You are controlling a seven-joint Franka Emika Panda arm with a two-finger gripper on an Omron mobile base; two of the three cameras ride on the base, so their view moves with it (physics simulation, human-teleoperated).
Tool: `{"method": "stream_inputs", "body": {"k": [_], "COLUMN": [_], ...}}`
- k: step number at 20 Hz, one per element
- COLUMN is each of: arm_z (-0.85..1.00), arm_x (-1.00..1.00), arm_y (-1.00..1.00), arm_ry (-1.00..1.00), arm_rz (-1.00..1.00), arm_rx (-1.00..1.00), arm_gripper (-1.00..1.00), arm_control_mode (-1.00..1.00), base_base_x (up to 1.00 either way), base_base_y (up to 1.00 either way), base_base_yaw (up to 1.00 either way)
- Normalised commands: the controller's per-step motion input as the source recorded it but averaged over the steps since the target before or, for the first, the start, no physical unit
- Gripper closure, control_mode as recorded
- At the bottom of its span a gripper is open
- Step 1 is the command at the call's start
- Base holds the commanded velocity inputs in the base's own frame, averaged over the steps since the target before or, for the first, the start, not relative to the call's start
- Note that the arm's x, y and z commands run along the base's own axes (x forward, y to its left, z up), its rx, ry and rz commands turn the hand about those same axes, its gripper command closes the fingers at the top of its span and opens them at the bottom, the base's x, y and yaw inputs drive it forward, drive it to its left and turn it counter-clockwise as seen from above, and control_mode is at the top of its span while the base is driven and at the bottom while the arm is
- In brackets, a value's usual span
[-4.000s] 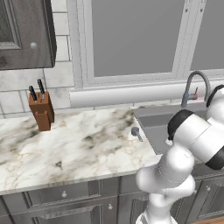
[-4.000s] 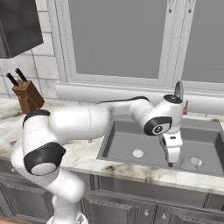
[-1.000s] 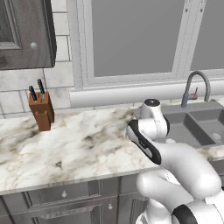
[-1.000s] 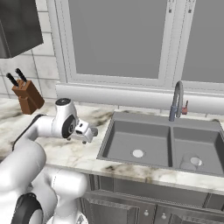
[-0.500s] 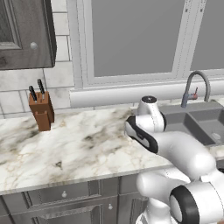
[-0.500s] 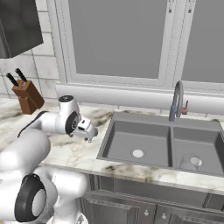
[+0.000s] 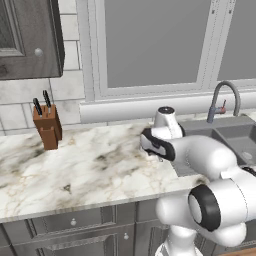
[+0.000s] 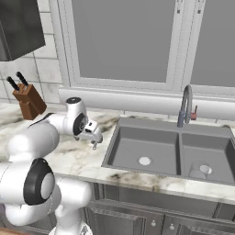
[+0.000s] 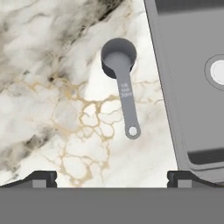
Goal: Move any existing items from the left basin to the right basin for drying. Then move the measuring cup from the counter to the left basin of the sink for washing.
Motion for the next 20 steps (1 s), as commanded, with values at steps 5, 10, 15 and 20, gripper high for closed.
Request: {"method": "stream_inputs", "body": {"k": [5, 10, 15, 20], "arm_z": [-0.17, -0.18, -0.18, -0.18], "arm_x": [0.24, 0.21, 0.20, 0.20], "arm_y": [0.00, -0.01, -0.04, -0.05], "arm_ry": [0.02, 0.02, 0.02, 0.01], "arm_rz": [0.00, 0.00, 0.00, 0.00], "arm_rx": [0.00, 0.00, 0.00, 0.00], "arm_gripper": [-1.00, -1.00, -1.00, -1.00], "arm_control_mode": [-1.00, -1.00, -1.00, -1.00], "base_base_x": [0.00, 0.00, 0.00, 0.00], "base_base_y": [0.00, 0.00, 0.00, 0.00], "base_base_yaw": [0.00, 0.00, 0.00, 0.00]}}
